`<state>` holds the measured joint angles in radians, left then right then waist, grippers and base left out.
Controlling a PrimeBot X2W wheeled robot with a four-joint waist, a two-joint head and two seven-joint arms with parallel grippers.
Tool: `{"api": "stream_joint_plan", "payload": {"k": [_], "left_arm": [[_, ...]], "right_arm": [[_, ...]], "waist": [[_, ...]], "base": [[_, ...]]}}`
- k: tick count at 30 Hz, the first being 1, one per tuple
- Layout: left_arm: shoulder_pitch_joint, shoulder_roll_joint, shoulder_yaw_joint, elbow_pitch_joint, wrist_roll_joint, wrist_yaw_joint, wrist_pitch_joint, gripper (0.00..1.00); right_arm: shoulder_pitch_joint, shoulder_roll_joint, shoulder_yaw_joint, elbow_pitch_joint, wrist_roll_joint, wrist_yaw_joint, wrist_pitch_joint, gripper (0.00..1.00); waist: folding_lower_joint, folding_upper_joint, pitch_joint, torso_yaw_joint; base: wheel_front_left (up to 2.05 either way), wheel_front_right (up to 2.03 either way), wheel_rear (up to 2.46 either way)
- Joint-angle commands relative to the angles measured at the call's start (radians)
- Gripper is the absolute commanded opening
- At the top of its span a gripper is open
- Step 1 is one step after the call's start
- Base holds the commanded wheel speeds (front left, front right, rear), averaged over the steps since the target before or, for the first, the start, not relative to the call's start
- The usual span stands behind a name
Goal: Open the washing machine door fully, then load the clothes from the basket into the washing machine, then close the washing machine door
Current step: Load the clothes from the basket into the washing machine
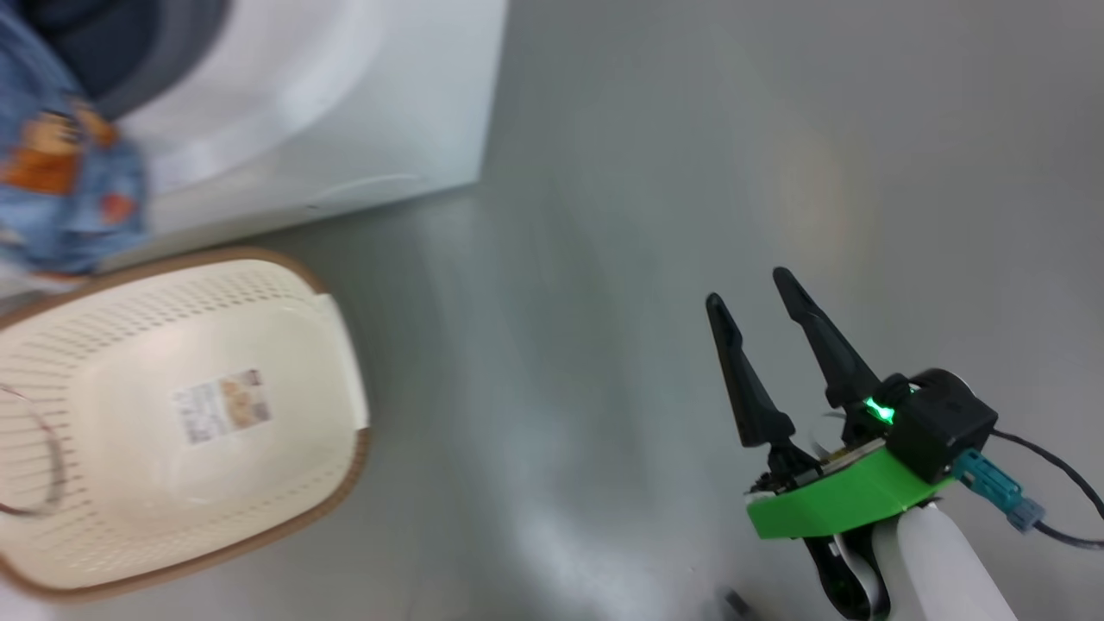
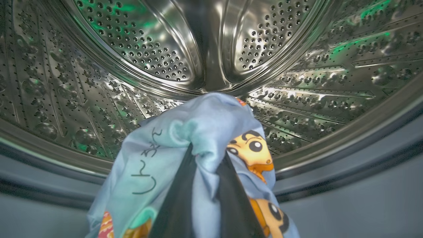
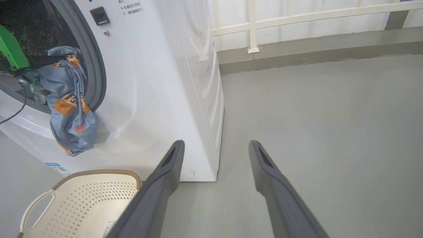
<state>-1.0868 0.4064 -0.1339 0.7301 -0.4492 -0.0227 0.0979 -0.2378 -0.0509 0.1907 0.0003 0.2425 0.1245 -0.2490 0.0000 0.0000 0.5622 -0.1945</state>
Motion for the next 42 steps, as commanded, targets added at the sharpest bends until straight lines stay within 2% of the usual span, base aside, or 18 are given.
{"api": "stream_joint_plan", "payload": {"k": [1, 4, 9, 15, 19, 23, 29, 35, 36, 37, 38, 42], "left_arm": [[-0.052, 0.08, 0.023, -0.011, -0.001, -0.009, 0.016, 0.0], [-0.126, 0.126, 0.026, 0.002, 0.009, -0.012, 0.036, 0.0], [-0.248, 0.188, 0.029, 0.004, 0.047, 0.009, -0.005, 0.0], [-0.38, 0.227, -0.003, -0.014, 0.132, 0.049, -0.141, 0.0], [-0.452, 0.234, -0.023, -0.016, 0.179, 0.07, -0.264, 0.0], [-0.494, 0.23, -0.031, 0.002, 0.192, 0.07, -0.325, 0.0], [-0.477, 0.224, -0.033, 0.093, 0.174, 0.053, -0.324, 0.0], [-0.46, 0.203, -0.029, 0.21, 0.129, 0.023, -0.242, 0.0], [-0.462, 0.2, -0.029, 0.225, 0.124, 0.021, -0.227, 0.17], [-0.463, 0.196, -0.03, 0.237, 0.119, 0.017, -0.213, 0.48], [-0.465, 0.193, -0.033, 0.248, 0.117, 0.014, -0.203, 1.0], [-0.468, 0.188, -0.037, 0.273, 0.109, 0.008, -0.196, 1.0]], "right_arm": [[-0.01, 0.001, 0.034, -0.015, 0.012, 0.006, -0.01, 1.0], [-0.028, 0.001, 0.047, -0.008, 0.036, 0.006, -0.012, 1.0], [-0.048, 0.001, 0.058, -0.022, 0.069, 0.006, -0.012, 1.0], [-0.059, 0.001, 0.055, -0.034, 0.082, 0.006, -0.013, 1.0], [-0.067, 0.001, 0.057, -0.034, 0.079, 0.006, -0.013, 1.0], [-0.072, 0.001, 0.057, -0.036, 0.073, 0.006, -0.013, 1.0], [-0.073, 0.001, 0.055, -0.034, 0.07, 0.006, -0.013, 1.0], [-0.072, 0.001, 0.056, -0.029, 0.068, 0.006, -0.013, 1.0], [-0.072, 0.001, 0.056, -0.027, 0.068, 0.006, -0.013, 1.0], [-0.073, 0.001, 0.057, -0.025, 0.068, 0.006, -0.013, 1.0], [-0.074, 0.001, 0.056, -0.024, 0.068, 0.006, -0.013, 1.0], [-0.077, 0.001, 0.055, -0.018, 0.069, 0.006, -0.013, 1.0]], "waist": [[0.0, 0.0, 0.09, -0.092], [0.0, 0.0, 0.122, -0.123], [0.0, 0.0, 0.172, -0.161], [0.0, 0.0, 0.214, -0.172], [0.0, 0.0, 0.223, -0.168], [0.0, 0.0, 0.227, -0.159], [0.0, 0.0, 0.226, -0.148], [0.0, 0.0, 0.222, -0.137], [0.0, 0.0, 0.221, -0.137], [0.0, 0.0, 0.22, -0.136], [0.0, 0.0, 0.219, -0.134], [0.0, 0.0, 0.212, -0.132]], "base": [[0.0, 0.0, 0.0], [0.0, 0.0, 0.0], [0.0, 0.0, 0.0], [0.0, 0.0, 0.0], [0.0, 0.0, 0.0], [0.0, 0.0, 0.0], [0.0, 0.0, 0.0], [0.0, 0.0, 0.0], [0.0, 0.0, 0.0], [0.0, 0.0, 0.0], [0.0, 0.0, 0.0], [0.0, 0.0, 0.0]]}}
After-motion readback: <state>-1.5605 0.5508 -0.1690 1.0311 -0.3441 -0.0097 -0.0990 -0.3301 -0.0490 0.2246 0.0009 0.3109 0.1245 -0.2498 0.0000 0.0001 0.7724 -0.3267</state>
